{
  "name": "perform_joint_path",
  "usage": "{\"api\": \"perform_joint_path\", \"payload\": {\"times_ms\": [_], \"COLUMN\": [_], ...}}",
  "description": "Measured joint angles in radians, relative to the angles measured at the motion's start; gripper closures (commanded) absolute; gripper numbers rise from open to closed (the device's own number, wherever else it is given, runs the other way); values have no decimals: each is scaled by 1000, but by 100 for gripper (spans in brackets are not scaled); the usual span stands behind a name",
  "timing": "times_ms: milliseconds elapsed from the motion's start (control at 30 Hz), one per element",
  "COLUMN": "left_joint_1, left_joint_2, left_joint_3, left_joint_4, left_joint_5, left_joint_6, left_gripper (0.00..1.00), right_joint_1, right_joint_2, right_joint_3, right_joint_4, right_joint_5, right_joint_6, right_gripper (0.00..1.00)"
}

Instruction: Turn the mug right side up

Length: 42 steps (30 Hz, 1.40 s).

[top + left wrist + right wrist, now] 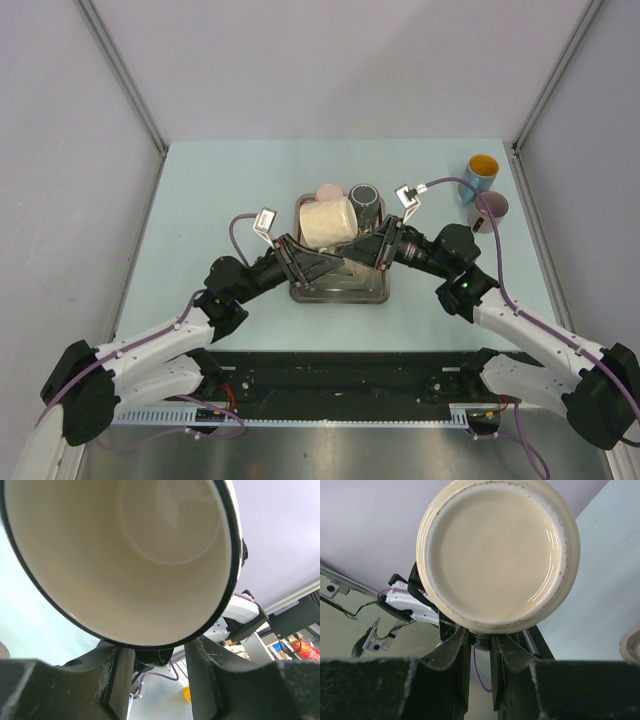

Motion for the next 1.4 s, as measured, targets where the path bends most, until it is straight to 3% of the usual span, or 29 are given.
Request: {"api": "perform_joint_path", "payload": {"times_ms": [400, 867, 967, 1000, 1400], "left_joint_1": [29, 46, 50, 51, 60], "left_joint_2": [-24, -18, -17, -17, 1], "left_joint_3": [-14, -14, -14, -14, -14], "left_joint_4": [-22, 19, 25, 27, 50], "left_joint_5": [-9, 6, 5, 6, 21], "left_joint_6": [-18, -48, -48, -48, -41], "left_gripper": [47, 77, 90, 100, 100], "right_joint_1": [8, 12, 16, 18, 22], "right_joint_2": [-14, -18, -18, -18, -23], "right_joint_3": [0, 0, 1, 1, 2], "right_joint_4": [-26, -26, -25, -25, -40], "right_joint_5": [10, 25, 30, 32, 49], "right_joint_6": [-16, -30, -31, -32, -60], "right_gripper": [100, 100, 100, 100, 100]}}
